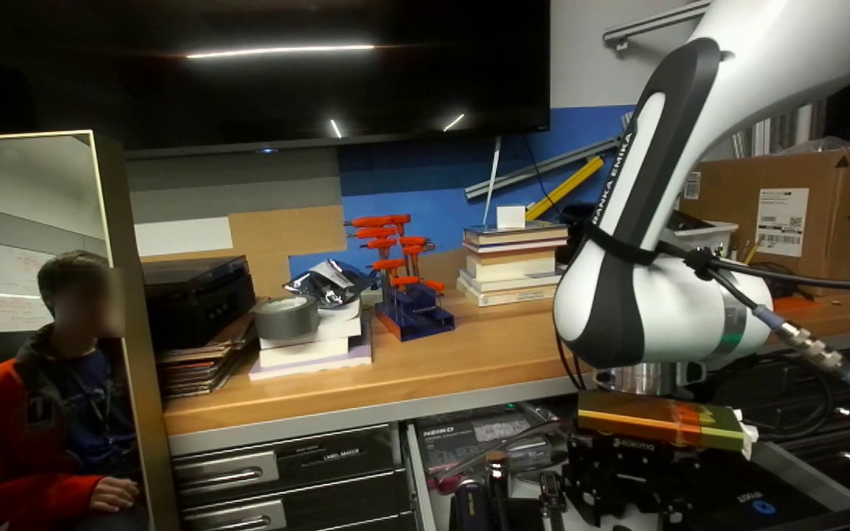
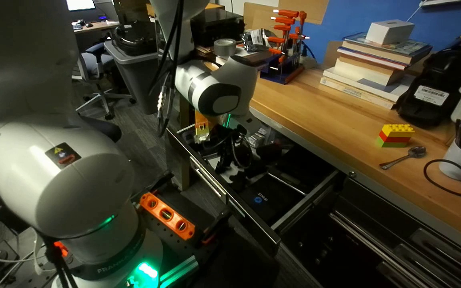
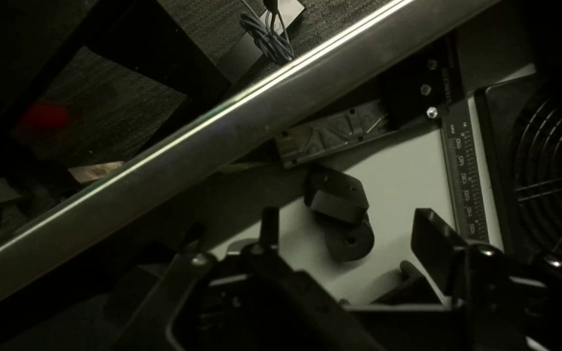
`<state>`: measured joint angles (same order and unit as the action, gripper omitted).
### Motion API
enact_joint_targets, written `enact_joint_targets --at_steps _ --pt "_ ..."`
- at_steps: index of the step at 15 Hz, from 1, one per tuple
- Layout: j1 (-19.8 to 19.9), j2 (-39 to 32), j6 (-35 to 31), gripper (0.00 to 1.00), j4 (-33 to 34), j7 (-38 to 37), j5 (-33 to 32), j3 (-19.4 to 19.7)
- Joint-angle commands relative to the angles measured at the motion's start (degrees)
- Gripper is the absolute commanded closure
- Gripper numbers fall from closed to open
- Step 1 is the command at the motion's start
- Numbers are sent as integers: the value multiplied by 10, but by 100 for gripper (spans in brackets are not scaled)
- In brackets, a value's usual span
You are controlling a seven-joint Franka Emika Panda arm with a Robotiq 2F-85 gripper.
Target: Put the black objects in the drawer and close it
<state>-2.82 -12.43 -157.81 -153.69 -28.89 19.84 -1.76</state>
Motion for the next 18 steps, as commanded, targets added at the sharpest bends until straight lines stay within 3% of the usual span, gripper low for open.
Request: enact_joint_targets --at_steps 1,4,7,9,12,15,16,18 --pt "-17 28 8 0 -5 -33 -9 9" --pt "-42 49 20 0 -5 -106 -53 25" --pt "-68 76 42 0 -5 -236 -129 44" --pt "-111 90 60 0 -9 -322 -157 90" --pt "-139 103 92 0 -6 -452 -202 119" --pt "-143 116 133 0 -8 -576 -232 105" --pt "-103 118 150 0 -8 -609 -238 63" --pt "-93 125 174 0 -15 -658 -235 44"
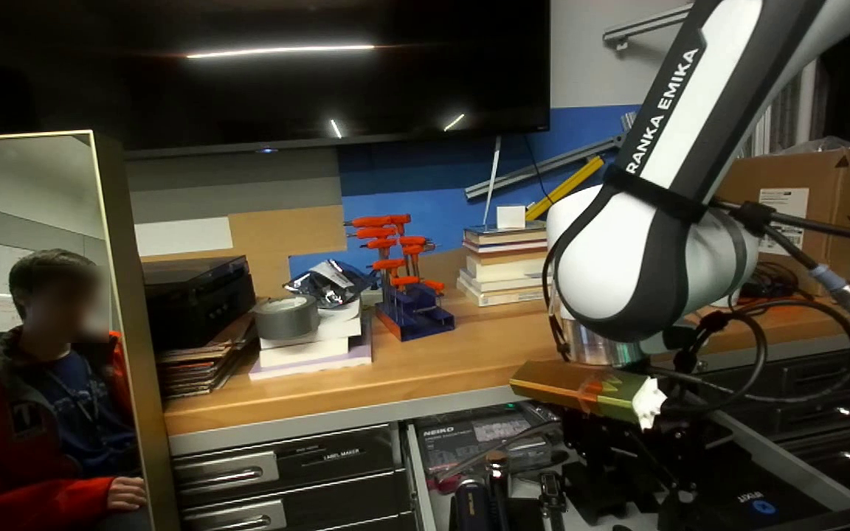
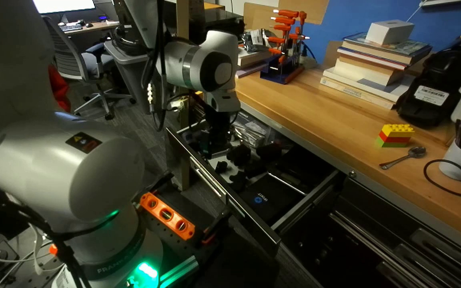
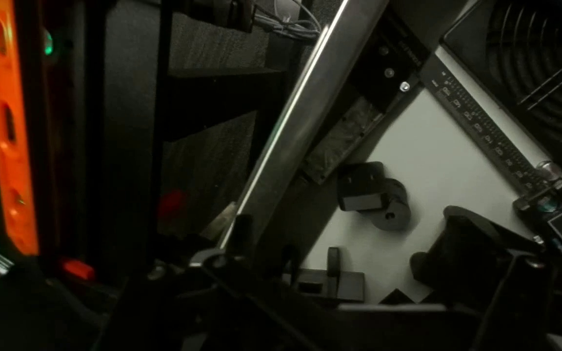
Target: Put the black objects in the drawer and close it
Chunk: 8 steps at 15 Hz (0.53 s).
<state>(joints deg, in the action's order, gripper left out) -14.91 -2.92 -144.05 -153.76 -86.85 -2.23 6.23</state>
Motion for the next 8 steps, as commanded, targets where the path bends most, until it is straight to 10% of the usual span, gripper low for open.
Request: enact_joint_targets --at_steps 1,8 --pt "34 32 39 0 -21 -94 -7 -46" --pt "74 -6 -24 0 -38 -82 61 -73"
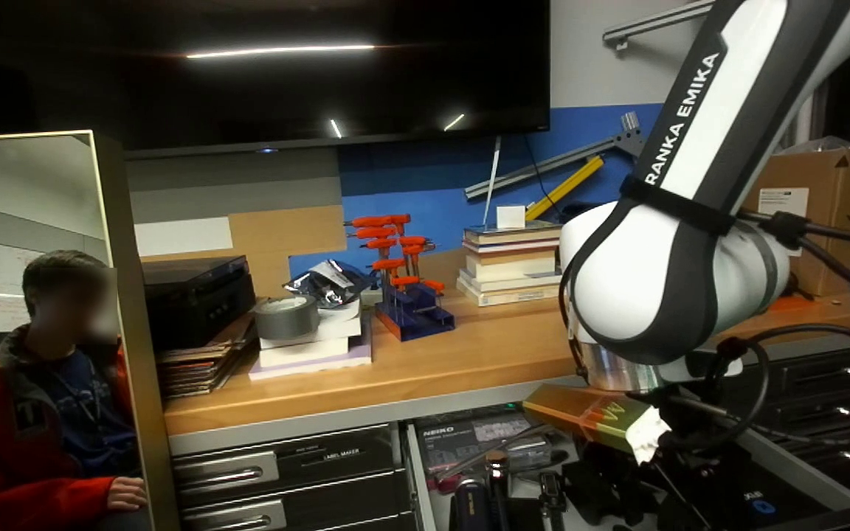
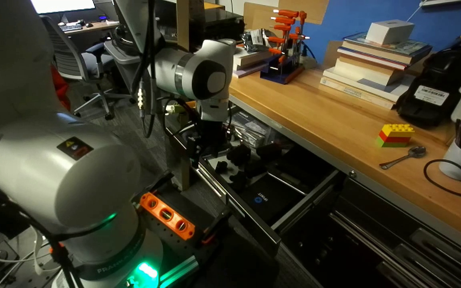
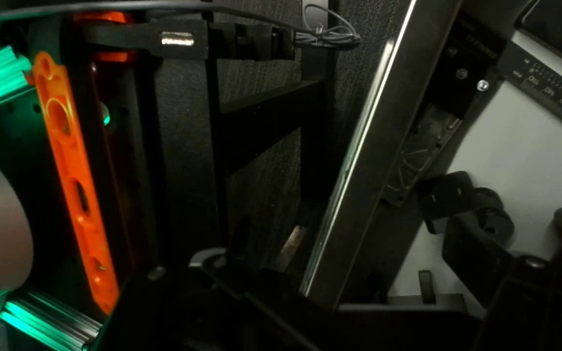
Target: Put the black objects in the drawer and close it
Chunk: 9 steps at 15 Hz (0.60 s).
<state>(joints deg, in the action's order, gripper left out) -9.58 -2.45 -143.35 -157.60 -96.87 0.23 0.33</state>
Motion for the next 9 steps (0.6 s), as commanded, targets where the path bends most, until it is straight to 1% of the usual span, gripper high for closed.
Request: enact_joint_targets --at_steps 1,5,9 --pt "25 -16 -45 0 1 31 55 -15" --pt "41 -49 -117 0 0 119 153 -24" --pt "58 -75 -151 0 0 217 255 -45"
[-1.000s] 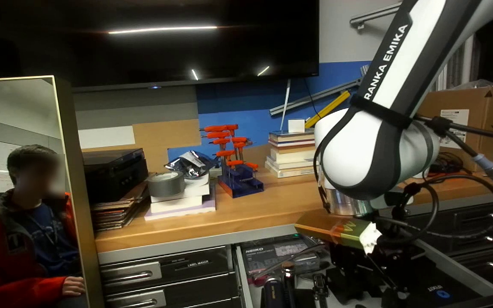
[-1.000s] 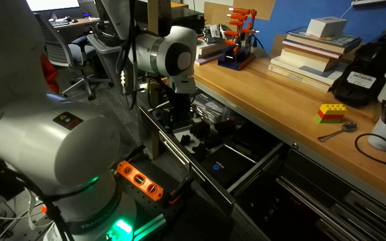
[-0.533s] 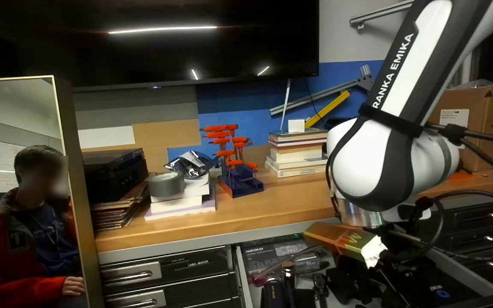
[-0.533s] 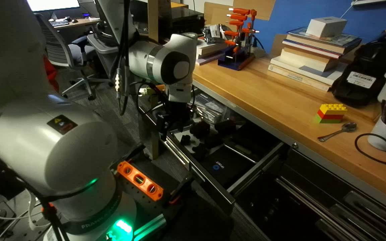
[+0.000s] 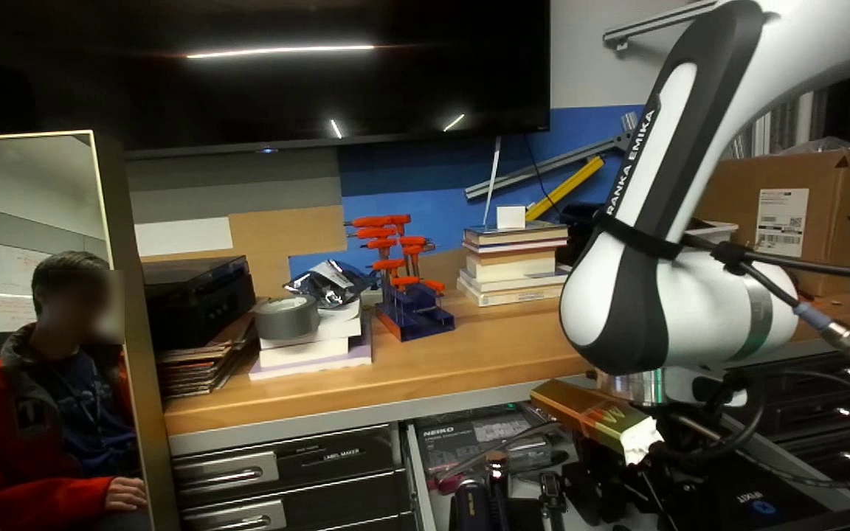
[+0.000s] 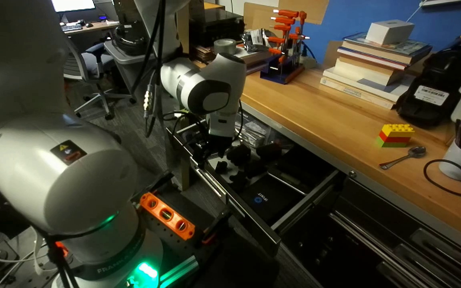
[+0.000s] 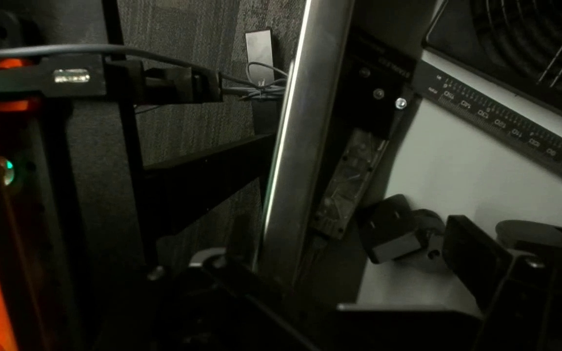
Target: Put the black objects in the drawer and close it
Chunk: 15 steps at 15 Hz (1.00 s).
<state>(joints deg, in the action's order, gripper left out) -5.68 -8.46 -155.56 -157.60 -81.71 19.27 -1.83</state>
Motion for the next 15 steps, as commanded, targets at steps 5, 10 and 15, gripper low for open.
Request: enact_joint_targets --at_steps 5,10,15 --pt "33 -33 -93 0 -3 174 183 -54" --pt "68 -41 -154 0 19 326 326 -113" --pt "108 -58 -173 0 70 491 453 -163"
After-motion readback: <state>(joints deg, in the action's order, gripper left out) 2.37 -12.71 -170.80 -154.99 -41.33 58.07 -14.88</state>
